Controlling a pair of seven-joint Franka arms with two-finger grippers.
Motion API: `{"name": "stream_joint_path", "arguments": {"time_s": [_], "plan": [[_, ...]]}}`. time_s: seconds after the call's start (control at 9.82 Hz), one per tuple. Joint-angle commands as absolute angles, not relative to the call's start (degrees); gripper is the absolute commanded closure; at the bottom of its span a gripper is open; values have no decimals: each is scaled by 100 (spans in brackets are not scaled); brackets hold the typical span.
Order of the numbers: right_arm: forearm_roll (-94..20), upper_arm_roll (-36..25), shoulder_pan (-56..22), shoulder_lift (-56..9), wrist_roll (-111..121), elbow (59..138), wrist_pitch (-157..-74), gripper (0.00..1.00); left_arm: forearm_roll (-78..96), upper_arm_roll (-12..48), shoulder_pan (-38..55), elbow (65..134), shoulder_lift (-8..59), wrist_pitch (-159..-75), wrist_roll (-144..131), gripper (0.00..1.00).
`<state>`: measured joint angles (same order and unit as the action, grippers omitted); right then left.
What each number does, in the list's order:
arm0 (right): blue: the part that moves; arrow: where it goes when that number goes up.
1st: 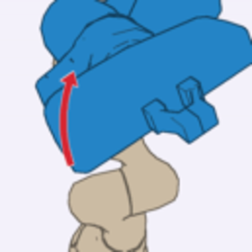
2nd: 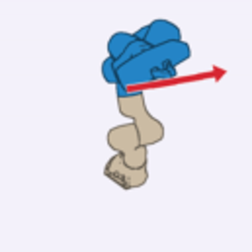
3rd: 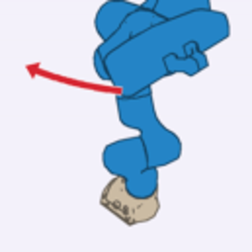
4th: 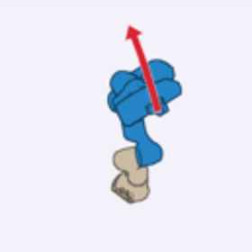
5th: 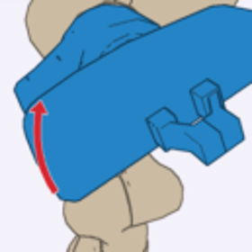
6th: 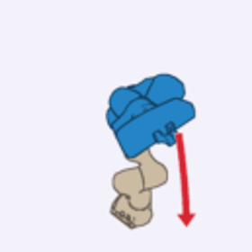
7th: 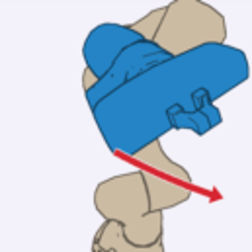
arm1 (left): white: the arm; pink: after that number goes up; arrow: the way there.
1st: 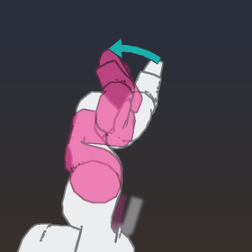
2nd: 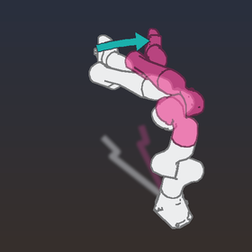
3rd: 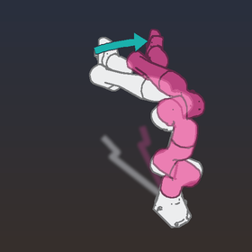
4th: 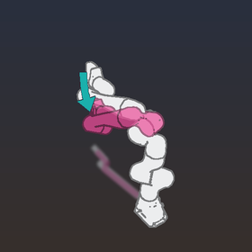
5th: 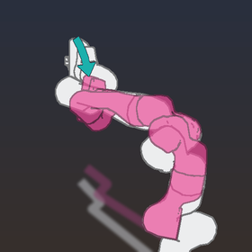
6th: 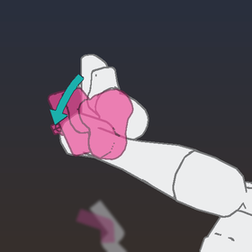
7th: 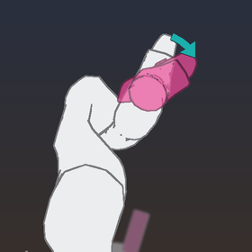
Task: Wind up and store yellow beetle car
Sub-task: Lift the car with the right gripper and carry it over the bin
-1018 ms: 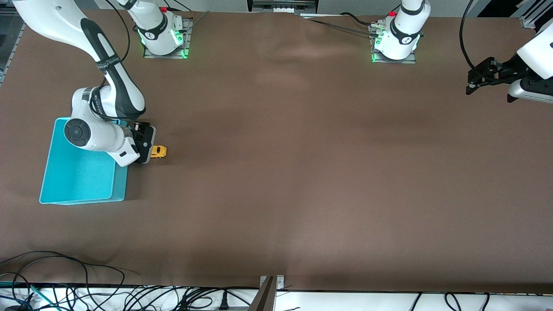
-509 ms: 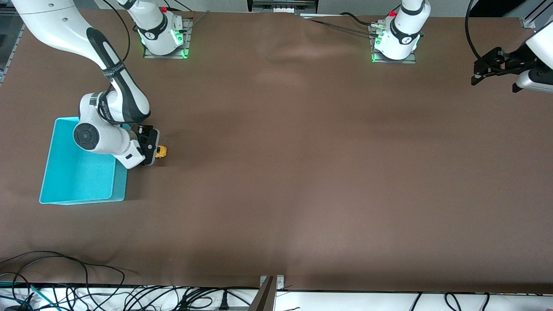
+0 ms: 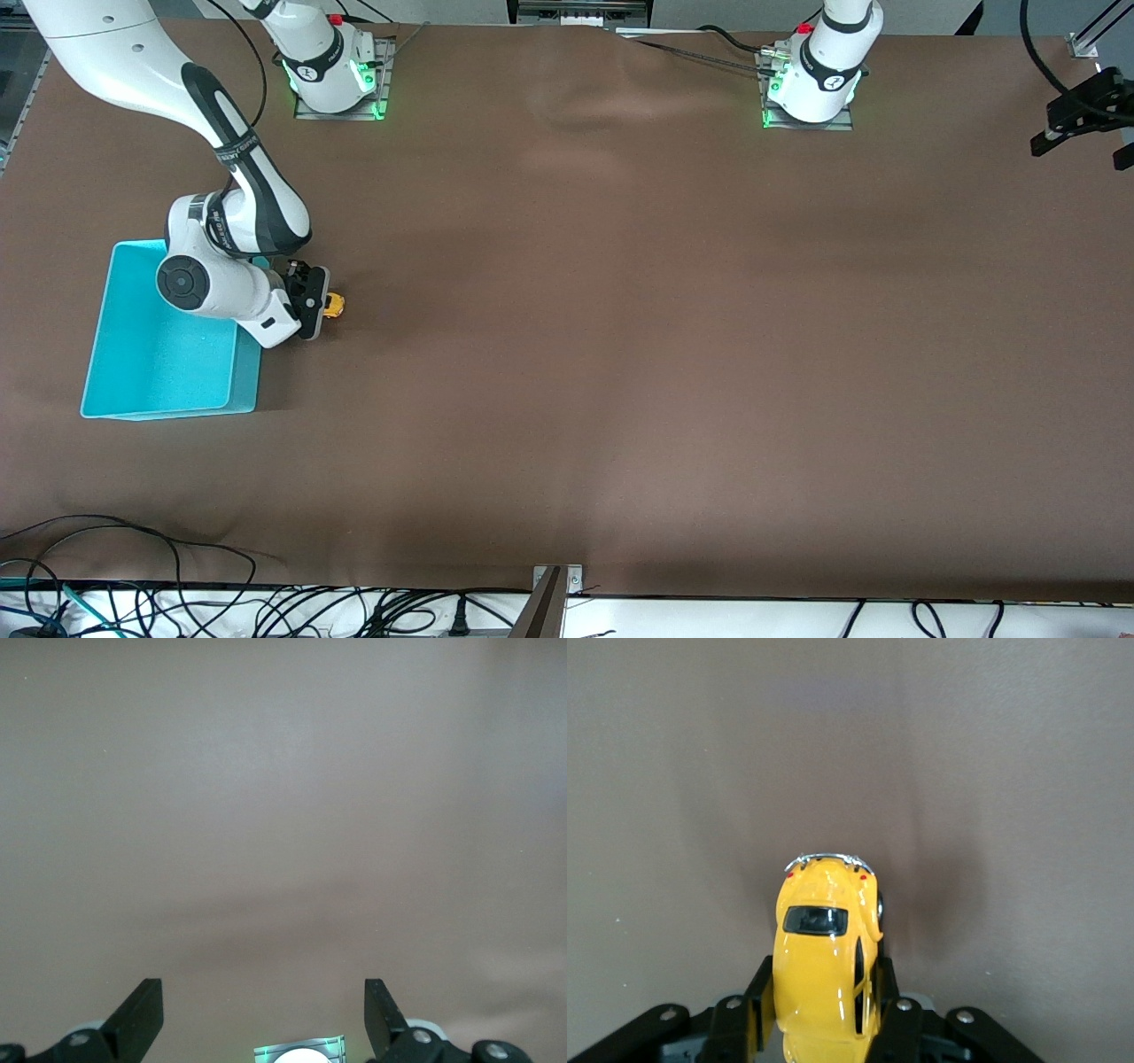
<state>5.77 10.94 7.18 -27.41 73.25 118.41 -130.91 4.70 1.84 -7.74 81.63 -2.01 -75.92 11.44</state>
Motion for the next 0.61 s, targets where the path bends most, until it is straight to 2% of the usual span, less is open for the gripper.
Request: {"name": "stream_joint_path", "arguments": {"time_s": [0.0,0.2,0.51], "plan": [[703,1116,738,-2839,7418,11664,-13070,100,571,202,-809,8068,-158,-7453,1240,0],[703,1134,738,-2778,7409,11410,-12773,100,571,202,-800,8025,-158,-7453,1309,0],[668,1143,747,-2760,7444,10217,-11027,100,467,281,-686,8016,34,-7575,1204,0]]}}
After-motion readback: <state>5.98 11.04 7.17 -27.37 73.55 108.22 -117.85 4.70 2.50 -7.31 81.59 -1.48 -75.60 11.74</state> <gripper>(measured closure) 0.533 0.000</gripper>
